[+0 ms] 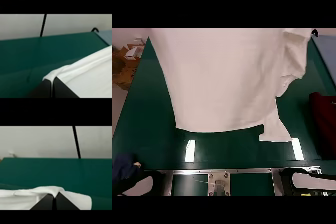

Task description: Fold the shirts.

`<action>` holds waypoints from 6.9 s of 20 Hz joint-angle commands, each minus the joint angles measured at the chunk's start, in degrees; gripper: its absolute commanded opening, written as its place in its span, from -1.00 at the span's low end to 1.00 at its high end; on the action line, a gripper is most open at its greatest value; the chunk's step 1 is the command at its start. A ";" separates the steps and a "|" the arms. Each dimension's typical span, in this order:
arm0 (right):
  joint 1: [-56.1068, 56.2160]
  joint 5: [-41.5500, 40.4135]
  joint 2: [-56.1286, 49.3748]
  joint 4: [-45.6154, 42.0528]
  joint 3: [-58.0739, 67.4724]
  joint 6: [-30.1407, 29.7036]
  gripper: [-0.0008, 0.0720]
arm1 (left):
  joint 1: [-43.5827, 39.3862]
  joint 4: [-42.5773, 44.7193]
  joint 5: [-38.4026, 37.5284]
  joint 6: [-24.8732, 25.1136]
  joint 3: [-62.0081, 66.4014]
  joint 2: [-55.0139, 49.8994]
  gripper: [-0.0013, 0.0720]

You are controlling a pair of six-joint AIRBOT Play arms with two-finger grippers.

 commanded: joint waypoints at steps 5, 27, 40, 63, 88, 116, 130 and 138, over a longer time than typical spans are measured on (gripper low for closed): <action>7.54 -3.21 -27.71 0.68 -0.24 -1.11 -0.93 | -2.25 -0.35 8.92 1.53 -3.34 -24.90 -0.91; -12.37 22.64 -11.58 -4.63 -34.32 1.86 -0.94 | 7.87 14.62 -23.69 -3.65 -16.17 -27.91 -0.90; -19.80 6.03 -3.23 -1.73 -62.03 1.88 -0.56 | 4.46 7.50 -10.82 -2.84 -31.32 -27.98 -0.62; -18.47 10.91 -2.45 0.90 -62.58 -1.64 -0.94 | 4.81 13.03 -13.07 -5.16 -26.62 -27.43 -0.91; -18.49 4.72 -9.01 8.11 -60.26 -5.29 -0.18 | 4.81 13.14 -12.48 -6.03 -26.62 -27.45 -0.91; -25.00 5.01 -6.27 10.75 -63.10 -8.85 0.14 | 4.81 11.63 -11.98 -5.95 -26.62 -27.45 -0.91; -21.70 14.27 -13.16 18.82 -56.26 -16.52 -0.94 | 4.81 10.54 -14.75 -5.97 -25.35 -27.32 -0.91; -21.86 21.05 11.72 19.89 -26.71 -6.62 -0.94 | 4.81 2.38 -17.46 -4.44 -3.54 -3.50 -0.91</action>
